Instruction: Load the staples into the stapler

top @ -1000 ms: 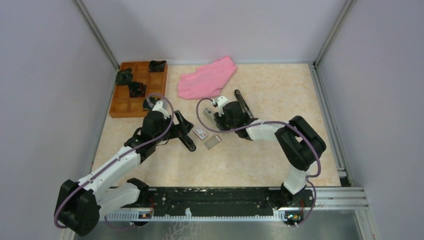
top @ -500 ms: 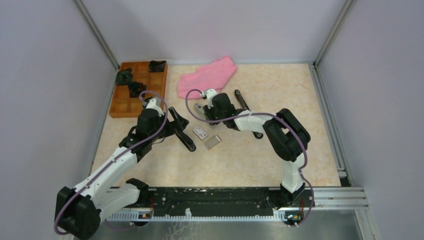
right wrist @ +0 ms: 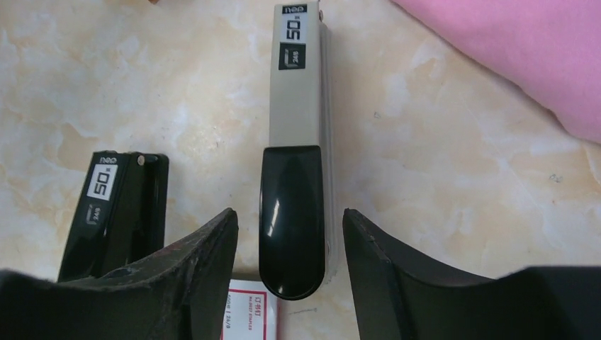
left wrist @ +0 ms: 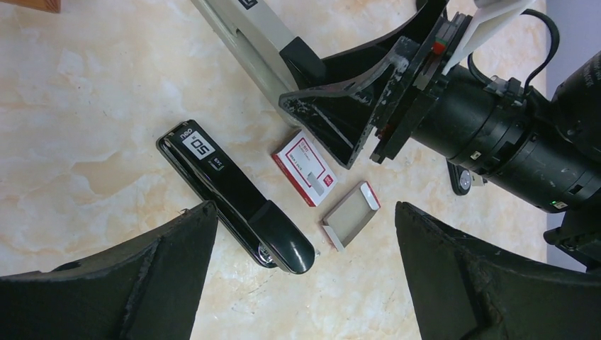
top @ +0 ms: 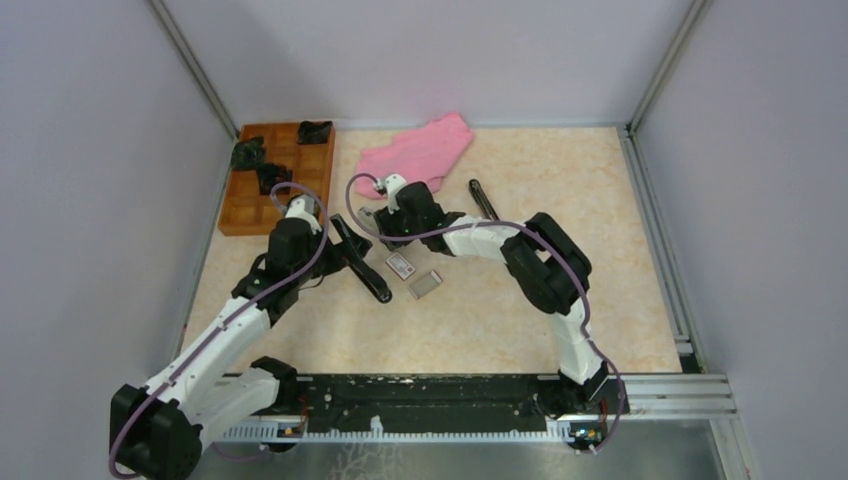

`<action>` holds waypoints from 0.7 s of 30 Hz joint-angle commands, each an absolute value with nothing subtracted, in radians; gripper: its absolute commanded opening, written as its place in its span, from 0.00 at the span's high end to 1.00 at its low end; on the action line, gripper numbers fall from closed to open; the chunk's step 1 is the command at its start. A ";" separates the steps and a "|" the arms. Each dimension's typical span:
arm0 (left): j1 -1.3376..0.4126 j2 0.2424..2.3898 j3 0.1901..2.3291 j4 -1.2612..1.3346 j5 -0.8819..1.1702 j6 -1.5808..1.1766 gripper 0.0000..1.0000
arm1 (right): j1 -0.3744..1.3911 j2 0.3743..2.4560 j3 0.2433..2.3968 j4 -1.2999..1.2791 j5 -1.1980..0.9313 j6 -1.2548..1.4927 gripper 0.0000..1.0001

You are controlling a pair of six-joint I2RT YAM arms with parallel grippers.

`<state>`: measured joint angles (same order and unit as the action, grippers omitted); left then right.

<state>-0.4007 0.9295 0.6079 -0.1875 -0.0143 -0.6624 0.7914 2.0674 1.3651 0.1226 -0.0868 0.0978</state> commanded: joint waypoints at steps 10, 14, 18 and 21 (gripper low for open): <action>-0.392 0.966 0.685 -0.148 0.085 -0.649 0.00 | 0.692 1.698 1.133 0.014 0.000 0.086 0.35; -0.391 1.010 0.703 -0.104 0.156 -0.638 0.00 | 0.626 1.570 1.030 -0.024 0.046 0.091 0.34; -0.391 1.070 0.714 -0.039 0.249 -0.654 0.00 | 0.553 1.488 0.955 -0.082 0.083 0.094 0.33; -0.394 1.116 0.728 -0.014 0.311 -0.668 0.00 | 0.508 1.444 0.918 -0.124 0.115 0.096 0.33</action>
<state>-0.3965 1.0760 0.6865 -0.0914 0.1955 -0.6582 0.5541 1.5204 0.9531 -0.0711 0.0536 0.0902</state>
